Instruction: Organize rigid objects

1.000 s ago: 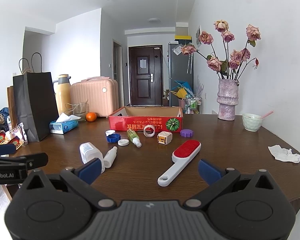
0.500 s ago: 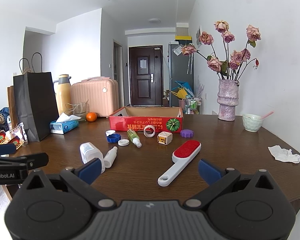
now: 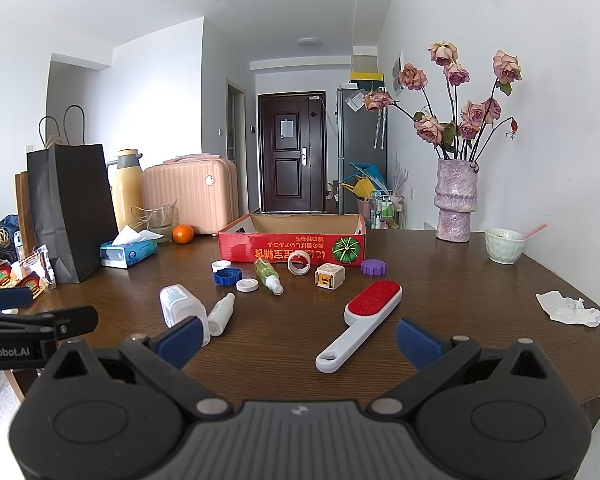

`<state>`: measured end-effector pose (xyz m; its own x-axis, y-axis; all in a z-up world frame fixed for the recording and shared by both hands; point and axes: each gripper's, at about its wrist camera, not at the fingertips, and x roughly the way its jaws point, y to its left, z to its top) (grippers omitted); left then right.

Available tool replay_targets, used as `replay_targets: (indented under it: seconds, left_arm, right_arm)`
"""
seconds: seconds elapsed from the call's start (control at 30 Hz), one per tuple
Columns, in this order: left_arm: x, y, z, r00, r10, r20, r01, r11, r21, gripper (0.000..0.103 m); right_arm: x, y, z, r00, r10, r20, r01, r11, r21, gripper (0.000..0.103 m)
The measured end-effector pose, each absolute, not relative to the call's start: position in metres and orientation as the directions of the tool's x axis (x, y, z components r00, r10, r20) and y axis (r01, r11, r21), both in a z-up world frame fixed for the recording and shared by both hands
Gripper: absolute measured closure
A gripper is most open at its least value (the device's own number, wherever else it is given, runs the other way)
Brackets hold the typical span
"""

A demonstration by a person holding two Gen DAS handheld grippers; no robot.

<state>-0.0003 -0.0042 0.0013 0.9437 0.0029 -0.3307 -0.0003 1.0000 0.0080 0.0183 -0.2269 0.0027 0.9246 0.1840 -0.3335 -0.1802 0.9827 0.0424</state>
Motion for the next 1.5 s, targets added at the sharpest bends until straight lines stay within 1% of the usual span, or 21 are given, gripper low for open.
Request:
replay_targets:
  seconds: [0.9,1.5]
  left_arm:
    - [-0.003,-0.008,0.003,0.946,0.002,-0.324,0.003,1.000,0.014,0.000]
    - [0.035,-0.001,-0.008,0.925,-0.031,-0.379,0.035,0.999,0.005,0.000]
  right_arm:
    - [0.016,-0.224,0.002,0.923,0.185,-0.338,-0.182,0.982,0.039,0.000]
    - [0.044,-0.230,-0.007,0.912,0.154,-0.380,-0.151,0.988,0.038,0.000]
